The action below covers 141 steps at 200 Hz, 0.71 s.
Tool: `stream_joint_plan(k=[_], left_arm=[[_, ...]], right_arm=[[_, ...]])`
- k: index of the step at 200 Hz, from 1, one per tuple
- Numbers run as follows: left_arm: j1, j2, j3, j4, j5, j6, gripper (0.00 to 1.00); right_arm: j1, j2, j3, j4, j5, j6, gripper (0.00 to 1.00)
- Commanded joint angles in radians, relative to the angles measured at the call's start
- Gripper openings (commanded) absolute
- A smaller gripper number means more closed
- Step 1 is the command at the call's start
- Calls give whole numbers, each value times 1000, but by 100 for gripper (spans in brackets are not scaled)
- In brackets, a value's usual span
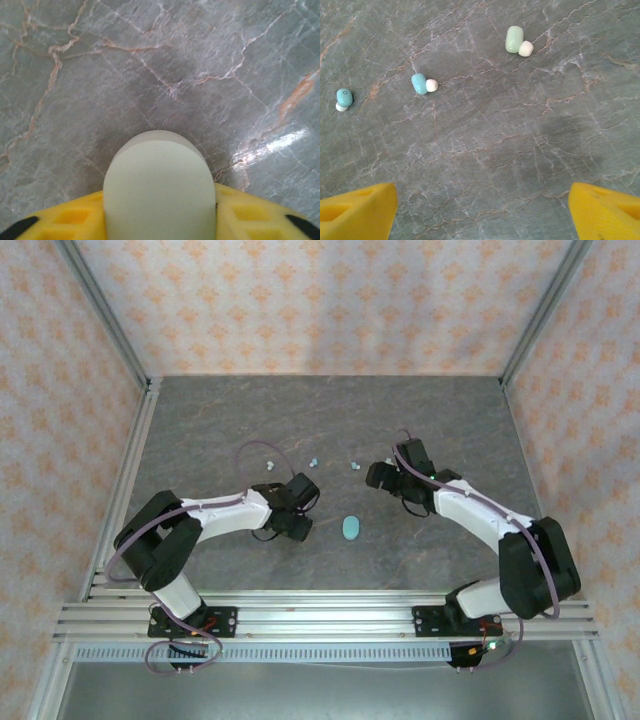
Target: Insert the wireless bluetooth earbuds into the charging case
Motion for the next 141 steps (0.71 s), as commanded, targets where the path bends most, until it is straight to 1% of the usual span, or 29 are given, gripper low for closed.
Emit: stream_joint_plan(k=[1,28,79,96,141], left_arm=[[-11,-4,-33,10,-2,20,35],[-19,-45,-31,5,-9,70,26],[-20,-165,-55,63,14,174,19],[-21,-207,-55,76,30,208,19],[-24,-359,-50,87,117,312,18]], right_arm=[[5,7,53,-20,-25,15,89],[6,7,73,-32,-66,21,89],[5,1,150,-146,-199,-24,88],[5,10,172,-160,-292,-26,88],[4,50,216,-117,-612,26,84]])
